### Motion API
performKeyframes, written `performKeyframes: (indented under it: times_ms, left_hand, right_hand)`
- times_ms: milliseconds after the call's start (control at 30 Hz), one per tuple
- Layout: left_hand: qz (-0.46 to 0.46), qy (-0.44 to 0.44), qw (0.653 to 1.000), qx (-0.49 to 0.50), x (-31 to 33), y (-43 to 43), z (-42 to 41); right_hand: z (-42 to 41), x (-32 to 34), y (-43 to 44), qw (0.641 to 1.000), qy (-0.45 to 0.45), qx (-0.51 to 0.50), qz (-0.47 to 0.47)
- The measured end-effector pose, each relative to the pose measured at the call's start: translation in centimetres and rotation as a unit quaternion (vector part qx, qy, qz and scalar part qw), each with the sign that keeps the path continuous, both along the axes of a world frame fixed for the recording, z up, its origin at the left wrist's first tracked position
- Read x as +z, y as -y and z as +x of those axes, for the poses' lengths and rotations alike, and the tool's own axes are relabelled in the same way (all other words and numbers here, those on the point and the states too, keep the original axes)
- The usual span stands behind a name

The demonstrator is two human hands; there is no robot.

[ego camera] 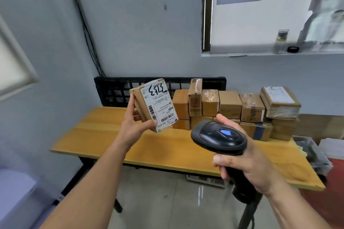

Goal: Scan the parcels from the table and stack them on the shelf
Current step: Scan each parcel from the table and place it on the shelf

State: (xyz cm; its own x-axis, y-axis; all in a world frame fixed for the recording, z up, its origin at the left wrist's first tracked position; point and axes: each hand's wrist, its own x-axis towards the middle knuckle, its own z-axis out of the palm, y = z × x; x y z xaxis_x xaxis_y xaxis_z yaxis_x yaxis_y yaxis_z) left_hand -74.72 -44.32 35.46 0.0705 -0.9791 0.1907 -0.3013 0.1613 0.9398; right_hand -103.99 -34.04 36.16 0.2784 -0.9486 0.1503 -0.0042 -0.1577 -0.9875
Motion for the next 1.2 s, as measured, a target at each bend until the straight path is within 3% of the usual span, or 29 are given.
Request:
performKeyframes:
  times_ms: [767, 1200]
  left_hand:
    - [-0.087, -0.006, 0.969, 0.23, 7.1, -12.2, 37.9]
    - [-0.143, -0.039, 0.911, 0.385, 11.9, -20.7, 52.7]
  right_hand:
    - [38.0, 4.4, 3.1, 0.979, 0.043, 0.195, -0.043]
    - [53.6, 5.7, 3.5, 0.95, 0.021, 0.305, -0.056]
